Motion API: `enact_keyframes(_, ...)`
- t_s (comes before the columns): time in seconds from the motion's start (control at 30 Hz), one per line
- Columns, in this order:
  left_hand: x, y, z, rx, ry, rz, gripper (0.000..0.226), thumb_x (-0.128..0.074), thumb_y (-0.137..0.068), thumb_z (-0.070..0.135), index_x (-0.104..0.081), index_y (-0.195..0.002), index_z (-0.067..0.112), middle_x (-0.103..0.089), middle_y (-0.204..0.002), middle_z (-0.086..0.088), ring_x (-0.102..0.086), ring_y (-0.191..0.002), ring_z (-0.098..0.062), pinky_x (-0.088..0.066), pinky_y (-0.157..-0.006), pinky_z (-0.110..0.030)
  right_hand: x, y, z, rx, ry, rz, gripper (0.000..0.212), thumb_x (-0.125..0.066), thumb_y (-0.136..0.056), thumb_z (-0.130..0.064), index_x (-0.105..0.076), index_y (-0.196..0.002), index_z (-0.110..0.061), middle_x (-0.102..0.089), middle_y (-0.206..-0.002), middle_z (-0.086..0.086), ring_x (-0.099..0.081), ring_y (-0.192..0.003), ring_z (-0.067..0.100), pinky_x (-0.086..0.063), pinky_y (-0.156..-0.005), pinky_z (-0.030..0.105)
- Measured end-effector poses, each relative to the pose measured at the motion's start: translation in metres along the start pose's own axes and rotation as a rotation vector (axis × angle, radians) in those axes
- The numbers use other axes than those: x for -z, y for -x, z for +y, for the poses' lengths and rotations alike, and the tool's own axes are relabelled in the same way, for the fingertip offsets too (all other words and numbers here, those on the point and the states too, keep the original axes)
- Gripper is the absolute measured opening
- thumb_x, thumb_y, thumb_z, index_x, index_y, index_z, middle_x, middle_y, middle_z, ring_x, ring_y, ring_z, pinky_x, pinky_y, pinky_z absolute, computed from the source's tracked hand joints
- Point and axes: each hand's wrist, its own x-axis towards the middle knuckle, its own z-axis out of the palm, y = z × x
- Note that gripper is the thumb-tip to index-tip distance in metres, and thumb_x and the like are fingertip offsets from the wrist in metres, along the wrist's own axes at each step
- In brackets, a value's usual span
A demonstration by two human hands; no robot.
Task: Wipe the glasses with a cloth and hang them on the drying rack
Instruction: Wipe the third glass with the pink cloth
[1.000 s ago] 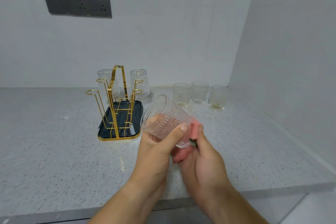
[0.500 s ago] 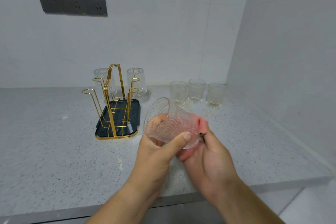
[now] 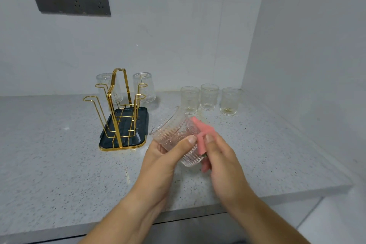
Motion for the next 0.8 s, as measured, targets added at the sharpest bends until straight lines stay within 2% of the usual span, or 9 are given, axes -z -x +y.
enact_keyframes(0.1, 0.001, -0.002, 0.004, 0.011, 0.009, 0.032, 0.02, -0.072, -0.086, 0.012, -0.077, -0.105, 0.012, -0.081, -0.109, -0.008, -0.077, -0.104, -0.018, -0.06, -0.086, -0.025, -0.009, 0.018, 0.012, 0.151, 0.137, 0.004, 0.044, -0.034, -0.107, -0.043, -0.044, -0.15, -0.043, -0.052, -0.136, -0.025, -0.043, -0.139, -0.001, -0.032, -0.117, 0.021)
enact_keyframes(0.17, 0.002, -0.001, 0.003, 0.043, 0.048, 0.027, 0.019, -0.07, -0.087, 0.012, -0.076, -0.105, 0.013, -0.081, -0.109, -0.006, -0.077, -0.104, -0.017, -0.06, -0.083, -0.023, -0.011, 0.02, 0.014, 0.199, 0.155, 0.01, 0.045, -0.034, -0.106, -0.037, -0.044, -0.15, -0.04, -0.039, -0.159, -0.024, -0.024, -0.152, -0.003, -0.023, -0.122, 0.018)
enact_keyframes(0.27, 0.0, 0.003, -0.002, 0.01, 0.021, -0.009, 0.027, -0.072, -0.084, 0.008, -0.074, -0.111, 0.003, -0.079, -0.108, -0.014, -0.076, -0.1, -0.02, -0.059, -0.08, -0.022, -0.006, 0.005, 0.006, -0.017, -0.102, 0.041, 0.039, -0.035, -0.109, -0.047, -0.056, -0.141, -0.044, -0.057, -0.147, -0.02, -0.052, -0.138, 0.009, -0.044, -0.111, 0.035)
enact_keyframes(0.33, -0.001, 0.003, -0.003, -0.023, -0.051, -0.016, 0.04, -0.076, -0.078, 0.009, -0.071, -0.118, 0.003, -0.079, -0.112, -0.014, -0.076, -0.104, -0.02, -0.058, -0.083, -0.021, -0.001, -0.008, 0.005, -0.249, -0.483, 0.03, 0.041, -0.04, -0.107, -0.042, -0.07, -0.131, -0.027, -0.071, -0.134, 0.0, -0.065, -0.127, 0.025, -0.045, -0.112, 0.049)
enact_keyframes(0.43, 0.003, -0.002, -0.003, -0.019, -0.088, -0.007, 0.054, -0.079, -0.073, 0.012, -0.067, -0.124, 0.003, -0.08, -0.109, -0.008, -0.078, -0.098, -0.016, -0.058, -0.075, -0.019, 0.001, -0.014, -0.002, -0.463, -0.788, -0.027, 0.05, -0.049, -0.095, -0.04, -0.072, -0.125, -0.007, -0.071, -0.13, 0.018, -0.068, -0.122, 0.031, -0.044, -0.113, 0.052)
enact_keyframes(0.5, 0.004, -0.003, -0.004, -0.001, -0.092, -0.008, 0.058, -0.08, -0.07, 0.014, -0.066, -0.124, 0.0, -0.081, -0.101, -0.006, -0.078, -0.086, -0.013, -0.057, -0.064, -0.017, 0.002, -0.013, -0.004, -0.52, -0.852, -0.115, 0.059, -0.049, -0.094, -0.044, -0.063, -0.136, -0.006, -0.067, -0.136, 0.019, -0.062, -0.13, 0.034, -0.036, -0.119, 0.056)
enact_keyframes(0.6, 0.008, -0.006, -0.009, 0.033, -0.079, -0.008, 0.061, -0.089, -0.071, 0.01, -0.065, -0.126, 0.002, -0.08, -0.11, -0.01, -0.077, -0.1, -0.02, -0.058, -0.076, -0.019, 0.006, -0.013, -0.005, -0.579, -0.884, -0.156, 0.059, -0.05, -0.095, -0.046, -0.064, -0.136, -0.006, -0.066, -0.138, 0.019, -0.062, -0.13, 0.035, -0.032, -0.122, 0.055)
enact_keyframes(0.73, 0.017, -0.011, -0.016, 0.043, -0.17, 0.019, 0.07, -0.09, -0.068, 0.015, -0.061, -0.132, 0.009, -0.076, -0.122, -0.012, -0.073, -0.113, -0.024, -0.061, -0.088, -0.027, 0.012, -0.007, -0.006, -0.65, -0.834, -0.154, 0.051, -0.046, -0.101, -0.037, -0.07, -0.126, -0.001, -0.068, -0.134, 0.021, -0.07, -0.119, 0.035, -0.047, -0.111, 0.052)
enact_keyframes(0.8, 0.02, -0.012, -0.014, 0.029, -0.268, 0.036, 0.08, -0.099, -0.062, 0.017, -0.06, -0.131, 0.018, -0.075, -0.121, -0.009, -0.074, -0.103, -0.018, -0.06, -0.078, -0.019, 0.016, -0.006, -0.006, -0.686, -0.771, -0.144, 0.045, -0.044, -0.106, -0.027, -0.065, -0.132, 0.003, -0.068, -0.132, 0.024, -0.07, -0.117, 0.036, -0.056, -0.101, 0.05)
